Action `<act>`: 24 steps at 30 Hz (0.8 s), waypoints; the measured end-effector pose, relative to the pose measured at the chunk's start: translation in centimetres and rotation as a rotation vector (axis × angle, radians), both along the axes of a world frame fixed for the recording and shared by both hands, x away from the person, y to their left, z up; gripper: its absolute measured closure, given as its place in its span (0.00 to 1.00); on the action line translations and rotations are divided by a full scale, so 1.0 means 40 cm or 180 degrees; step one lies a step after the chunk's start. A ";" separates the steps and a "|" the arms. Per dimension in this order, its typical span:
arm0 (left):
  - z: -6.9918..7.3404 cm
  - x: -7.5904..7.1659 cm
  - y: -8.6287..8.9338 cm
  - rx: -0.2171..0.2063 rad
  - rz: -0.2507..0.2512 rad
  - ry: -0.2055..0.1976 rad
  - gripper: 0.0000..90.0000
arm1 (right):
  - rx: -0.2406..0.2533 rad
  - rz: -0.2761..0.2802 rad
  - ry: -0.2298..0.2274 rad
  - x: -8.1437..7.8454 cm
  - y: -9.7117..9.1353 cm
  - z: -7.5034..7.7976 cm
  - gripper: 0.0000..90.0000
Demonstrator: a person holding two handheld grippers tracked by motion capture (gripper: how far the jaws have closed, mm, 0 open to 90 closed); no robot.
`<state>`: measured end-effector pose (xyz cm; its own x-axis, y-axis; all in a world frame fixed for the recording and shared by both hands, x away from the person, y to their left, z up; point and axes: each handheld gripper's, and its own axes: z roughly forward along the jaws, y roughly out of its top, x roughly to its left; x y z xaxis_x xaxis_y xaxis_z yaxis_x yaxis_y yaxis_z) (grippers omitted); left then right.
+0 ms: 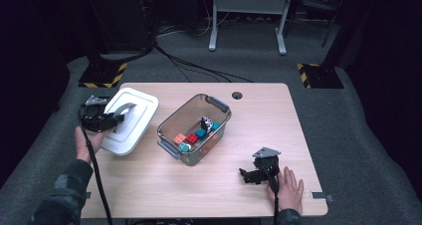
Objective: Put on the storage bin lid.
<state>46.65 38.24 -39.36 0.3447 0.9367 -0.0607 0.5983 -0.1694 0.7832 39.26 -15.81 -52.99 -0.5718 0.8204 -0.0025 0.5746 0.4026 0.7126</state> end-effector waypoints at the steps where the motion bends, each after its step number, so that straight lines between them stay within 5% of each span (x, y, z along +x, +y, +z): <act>1: 0.011 -0.002 -0.003 0.0010 -0.0031 0.0016 0.74 | 0.0003 -0.0005 0.0005 0.000 0.000 0.000 0.00; 13: 0.122 -0.006 -0.082 0.0017 -0.0258 -0.0068 0.74 | 0.0004 -0.0005 0.0005 0.000 0.000 0.000 0.00; 24: 0.179 0.012 -0.187 0.0023 -0.0495 -0.0088 0.74 | 0.0001 -0.0002 0.0001 0.000 0.000 0.000 0.00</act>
